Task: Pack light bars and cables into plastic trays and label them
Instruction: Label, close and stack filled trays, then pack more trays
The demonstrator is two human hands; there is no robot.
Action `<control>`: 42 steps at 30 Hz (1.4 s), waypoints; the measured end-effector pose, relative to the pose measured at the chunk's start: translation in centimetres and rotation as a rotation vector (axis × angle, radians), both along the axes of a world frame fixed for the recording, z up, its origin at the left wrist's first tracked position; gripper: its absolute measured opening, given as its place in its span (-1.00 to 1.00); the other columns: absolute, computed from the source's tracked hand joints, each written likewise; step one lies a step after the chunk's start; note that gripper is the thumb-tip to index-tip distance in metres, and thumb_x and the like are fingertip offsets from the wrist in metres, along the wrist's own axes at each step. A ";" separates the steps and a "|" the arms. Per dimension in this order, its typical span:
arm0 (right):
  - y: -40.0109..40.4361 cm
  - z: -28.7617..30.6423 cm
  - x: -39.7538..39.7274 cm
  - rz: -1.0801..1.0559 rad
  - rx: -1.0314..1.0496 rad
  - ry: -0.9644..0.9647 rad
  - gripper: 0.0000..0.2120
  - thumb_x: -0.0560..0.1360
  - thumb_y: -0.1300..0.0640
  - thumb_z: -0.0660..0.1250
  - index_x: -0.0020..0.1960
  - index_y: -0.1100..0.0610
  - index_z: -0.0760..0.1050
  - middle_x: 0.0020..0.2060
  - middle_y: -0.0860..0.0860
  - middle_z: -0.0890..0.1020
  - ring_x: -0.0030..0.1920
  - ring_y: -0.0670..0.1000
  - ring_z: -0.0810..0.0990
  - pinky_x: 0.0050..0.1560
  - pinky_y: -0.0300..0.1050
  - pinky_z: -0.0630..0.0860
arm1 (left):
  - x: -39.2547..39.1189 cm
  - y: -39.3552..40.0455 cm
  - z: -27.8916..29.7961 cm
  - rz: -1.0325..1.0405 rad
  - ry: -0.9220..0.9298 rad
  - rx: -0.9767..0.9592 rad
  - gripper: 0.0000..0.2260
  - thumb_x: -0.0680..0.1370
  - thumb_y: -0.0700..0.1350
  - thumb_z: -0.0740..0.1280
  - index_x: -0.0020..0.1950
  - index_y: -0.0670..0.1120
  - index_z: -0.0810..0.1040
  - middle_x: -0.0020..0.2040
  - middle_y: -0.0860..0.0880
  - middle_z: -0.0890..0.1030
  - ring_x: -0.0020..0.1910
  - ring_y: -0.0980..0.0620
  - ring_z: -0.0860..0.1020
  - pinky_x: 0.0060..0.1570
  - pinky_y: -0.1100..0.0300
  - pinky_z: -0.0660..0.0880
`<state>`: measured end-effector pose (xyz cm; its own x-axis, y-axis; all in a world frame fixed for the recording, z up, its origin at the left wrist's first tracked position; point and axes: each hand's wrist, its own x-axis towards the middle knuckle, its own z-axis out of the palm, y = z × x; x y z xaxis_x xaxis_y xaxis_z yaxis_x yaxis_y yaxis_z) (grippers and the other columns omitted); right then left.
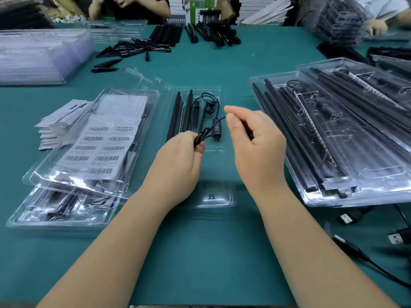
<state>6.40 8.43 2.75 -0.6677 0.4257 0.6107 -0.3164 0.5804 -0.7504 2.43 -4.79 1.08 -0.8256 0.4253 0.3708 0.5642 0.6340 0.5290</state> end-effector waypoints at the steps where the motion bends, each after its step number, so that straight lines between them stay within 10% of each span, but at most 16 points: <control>1: -0.1 0.3 0.1 0.098 -0.222 -0.060 -0.80 0.56 0.24 0.23 0.02 0.08 0.61 -0.29 -0.10 0.59 -0.36 -0.16 0.44 -0.29 -0.27 0.39 | 0.1 0.2 0.0 -0.015 -0.036 0.030 -0.72 0.64 -0.10 0.11 -0.27 0.05 0.18 -0.32 0.09 0.31 -0.35 0.11 0.31 -0.35 0.19 0.17; 6: -0.2 1.1 0.0 0.650 -1.263 -0.198 -0.75 0.58 0.34 0.12 0.05 0.20 0.56 -0.25 0.01 0.66 -0.35 -0.13 0.51 -0.29 -0.30 0.52 | 0.0 0.6 -0.2 0.007 -0.096 0.129 -0.72 0.64 -0.08 0.11 -0.28 0.00 0.22 -0.35 0.04 0.35 -0.36 0.10 0.33 -0.39 0.21 0.18; 15: -1.0 -0.1 -0.7 0.524 -1.580 -0.107 -0.85 0.55 0.33 0.20 -0.05 0.13 0.47 -0.20 0.01 0.70 -0.39 -0.14 0.53 -0.35 -0.37 0.48 | 0.2 0.0 0.4 -0.140 0.014 -0.108 -0.66 0.55 0.03 -0.07 -0.38 -0.05 0.24 -0.32 -0.01 0.37 -0.26 -0.11 0.34 -0.21 -0.05 0.34; 21: 0.3 -0.8 -1.1 0.218 -1.176 -0.236 -0.88 0.55 0.30 0.26 -0.04 0.11 0.50 -0.22 -0.02 0.70 -0.42 -0.16 0.50 -0.40 -0.32 0.47 | 0.7 0.3 0.4 -0.115 0.025 -0.430 -0.51 0.57 0.27 0.02 -0.04 0.00 0.64 -0.13 0.00 0.52 -0.05 -0.05 0.42 0.01 0.00 0.39; 27: -0.7 -0.4 -0.9 0.274 -0.683 -0.492 -0.84 0.54 0.22 0.25 -0.09 -0.01 0.54 -0.23 -0.07 0.69 -0.31 -0.17 0.52 -0.26 -0.29 0.51 | 0.8 0.3 0.5 0.003 -0.023 -0.165 -0.45 0.43 0.22 0.28 0.36 0.02 0.39 -0.02 0.03 0.58 -0.03 -0.07 0.47 0.00 -0.03 0.43; 33: -0.8 -0.1 0.9 -0.098 0.395 -0.724 -0.61 0.55 -0.02 0.17 0.33 0.10 0.39 0.29 0.08 0.40 0.30 0.08 0.28 0.27 -0.07 0.20 | 0.4 0.3 0.1 -0.005 0.010 -0.262 -0.64 0.51 0.04 0.28 0.31 0.06 0.51 0.02 -0.01 0.54 0.03 -0.08 0.42 0.05 -0.01 0.39; 37: -1.1 0.1 1.7 -0.105 0.540 -1.023 -0.41 0.56 -0.09 0.11 0.46 0.21 0.11 0.27 0.13 0.38 0.24 0.16 0.37 0.03 0.03 0.36 | 0.3 0.5 -0.1 -0.004 -0.017 -0.193 -0.49 0.51 0.01 0.33 0.45 0.05 0.32 0.05 0.00 0.57 0.06 -0.09 0.44 0.08 -0.01 0.40; 42: 0.0 0.6 1.3 -0.104 0.572 -0.875 -0.88 0.50 0.17 0.16 -0.19 0.16 0.27 -0.35 -0.02 0.31 -0.22 0.10 0.34 -0.43 -0.14 0.10 | 0.5 0.7 -0.7 0.000 -0.028 -0.233 -0.32 0.53 -0.04 0.28 0.57 -0.03 0.00 0.38 -0.01 0.36 0.22 -0.09 0.30 0.22 0.06 0.28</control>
<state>7.68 8.41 3.33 -0.9500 0.3065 0.0606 0.2758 0.9138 -0.2982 2.97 -4.04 0.42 -0.8342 0.4965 0.2399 0.5513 0.7408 0.3838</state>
